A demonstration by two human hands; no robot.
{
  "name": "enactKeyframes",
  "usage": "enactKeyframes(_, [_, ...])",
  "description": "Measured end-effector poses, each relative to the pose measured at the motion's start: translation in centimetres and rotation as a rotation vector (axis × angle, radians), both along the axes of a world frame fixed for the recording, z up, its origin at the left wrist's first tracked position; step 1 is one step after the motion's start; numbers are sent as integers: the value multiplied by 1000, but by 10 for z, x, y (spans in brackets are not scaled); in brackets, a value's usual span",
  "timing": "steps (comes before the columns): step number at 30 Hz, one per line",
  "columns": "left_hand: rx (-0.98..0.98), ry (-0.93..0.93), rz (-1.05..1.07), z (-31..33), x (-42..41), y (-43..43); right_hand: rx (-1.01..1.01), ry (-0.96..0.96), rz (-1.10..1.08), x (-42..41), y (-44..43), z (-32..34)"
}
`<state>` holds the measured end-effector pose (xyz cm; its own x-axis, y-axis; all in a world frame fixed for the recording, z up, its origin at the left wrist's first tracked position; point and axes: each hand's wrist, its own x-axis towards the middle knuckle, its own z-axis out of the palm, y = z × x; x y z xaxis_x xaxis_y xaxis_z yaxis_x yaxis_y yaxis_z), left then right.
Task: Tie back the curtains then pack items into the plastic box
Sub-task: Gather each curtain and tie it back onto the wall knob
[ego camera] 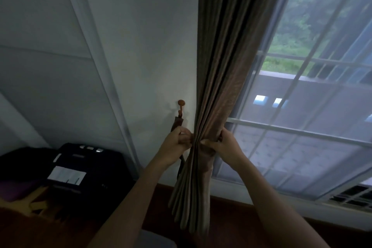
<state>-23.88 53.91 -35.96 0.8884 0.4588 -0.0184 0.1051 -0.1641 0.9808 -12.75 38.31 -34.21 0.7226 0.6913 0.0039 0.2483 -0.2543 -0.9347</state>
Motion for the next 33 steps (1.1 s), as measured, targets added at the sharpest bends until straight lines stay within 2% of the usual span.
enactKeyframes(3, [16, -33, 42, -17, 3, 7, -40, -59, -72, 5, 7, -2])
enactKeyframes(6, [-15, -10, 191, -33, 21, 31, -31, -146, -199, 0, 14, -5])
enactKeyframes(9, [165, 150, 376, -56, 54, 64, -22, -247, -325, -2, 19, -13])
enactKeyframes(13, [273, 348, 376, -87, 101, 94, -32, -349, -413, 6, 24, -19])
enactKeyframes(16, [339, 437, 297, -103, 116, 96, -25, -362, -426, 11, 27, -22])
enactKeyframes(18, [255, 375, 220, -108, 114, 91, -35, -364, -427, 13, 30, -24])
enactKeyframes(21, [24, 275, 169, -109, 92, 74, -69, -353, -423, 11, 32, -27])
enactKeyframes(28, [-176, 184, 227, -64, 19, 34, -110, -323, -441, -3, 32, -25])
enactKeyframes(33, [-645, 92, 200, -30, -16, 3, -99, -266, -413, -17, 26, -15])
